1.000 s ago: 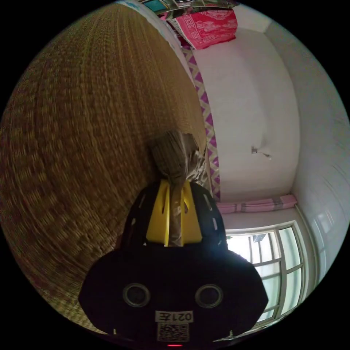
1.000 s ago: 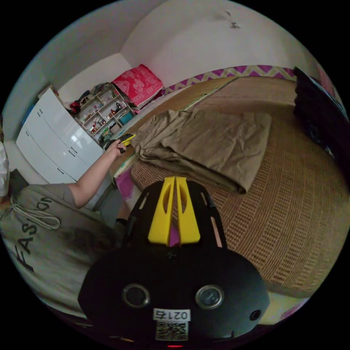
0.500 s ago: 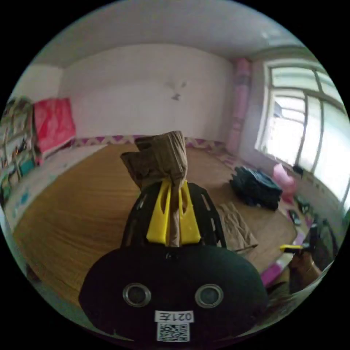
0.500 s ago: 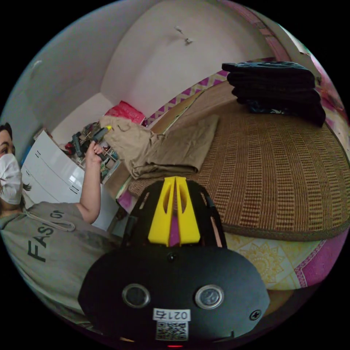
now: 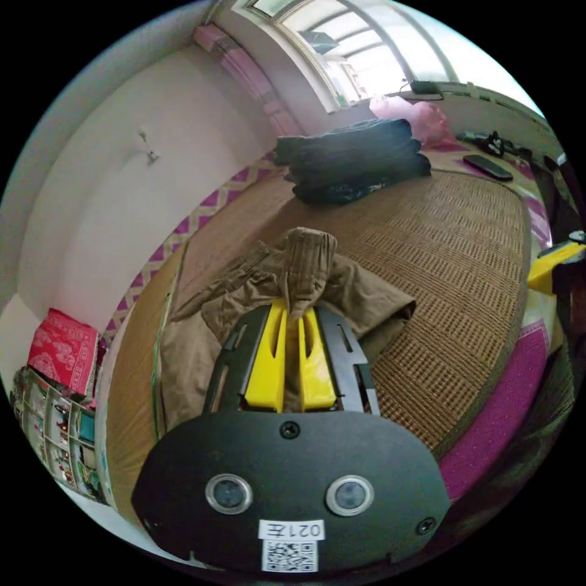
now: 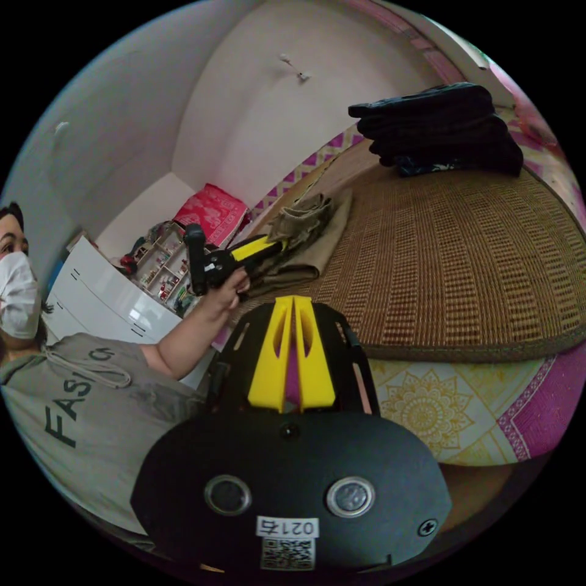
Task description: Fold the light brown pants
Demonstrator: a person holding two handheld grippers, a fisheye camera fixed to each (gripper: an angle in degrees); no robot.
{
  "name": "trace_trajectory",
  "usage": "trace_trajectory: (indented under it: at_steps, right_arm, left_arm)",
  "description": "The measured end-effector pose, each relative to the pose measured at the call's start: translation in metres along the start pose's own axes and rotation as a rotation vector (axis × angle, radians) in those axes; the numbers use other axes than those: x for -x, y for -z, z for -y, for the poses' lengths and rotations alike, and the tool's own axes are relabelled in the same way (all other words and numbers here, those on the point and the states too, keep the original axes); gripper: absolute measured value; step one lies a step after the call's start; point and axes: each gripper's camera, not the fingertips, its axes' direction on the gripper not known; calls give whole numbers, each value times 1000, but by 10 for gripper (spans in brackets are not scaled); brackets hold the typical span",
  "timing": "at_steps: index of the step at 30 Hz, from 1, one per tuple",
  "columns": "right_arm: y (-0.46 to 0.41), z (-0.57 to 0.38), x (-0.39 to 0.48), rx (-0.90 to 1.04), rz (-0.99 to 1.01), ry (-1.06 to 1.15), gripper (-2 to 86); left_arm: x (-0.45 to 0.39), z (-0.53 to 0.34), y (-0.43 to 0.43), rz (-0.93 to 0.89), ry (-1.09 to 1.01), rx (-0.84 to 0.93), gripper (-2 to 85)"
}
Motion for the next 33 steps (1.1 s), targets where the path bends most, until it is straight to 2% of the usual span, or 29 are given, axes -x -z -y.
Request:
trace_trajectory:
  at_steps: [3,4,6,9,13,16,21,23,28,33]
  right_arm:
    - [-5,9,-11,-17,-21,13,9]
    - [-9,15,-14,-16,-24,30,22]
    - [-19,27,-16,-8,-56,58,51]
    - [-41,55,-21,12,-130,95,90]
    - [-82,118,-44,52,-114,62,113]
    - [-117,167,-67,81,-105,26,126]
    - [-184,230,-110,210,-167,-72,157]
    - [-213,246,-124,280,-201,-119,163]
    - [-240,259,-142,287,-93,-224,163]
    - [-263,271,-154,317,-58,-218,110]
  left_arm:
    - [-15,3,-39,-68,-104,119,15]
    - [-15,0,-37,-27,-96,61,23]
    - [-14,3,-34,-8,-101,53,43]
    - [5,-2,-18,-107,-77,-16,53]
    - [76,-30,-4,-296,125,-82,35]
    - [151,-61,-14,-334,333,-26,37]
    - [267,-123,-71,-399,627,146,116]
    - [305,-148,-106,-491,737,205,165]
    - [345,-176,-175,-756,864,225,183]
    - [353,-185,-216,-869,850,264,96]
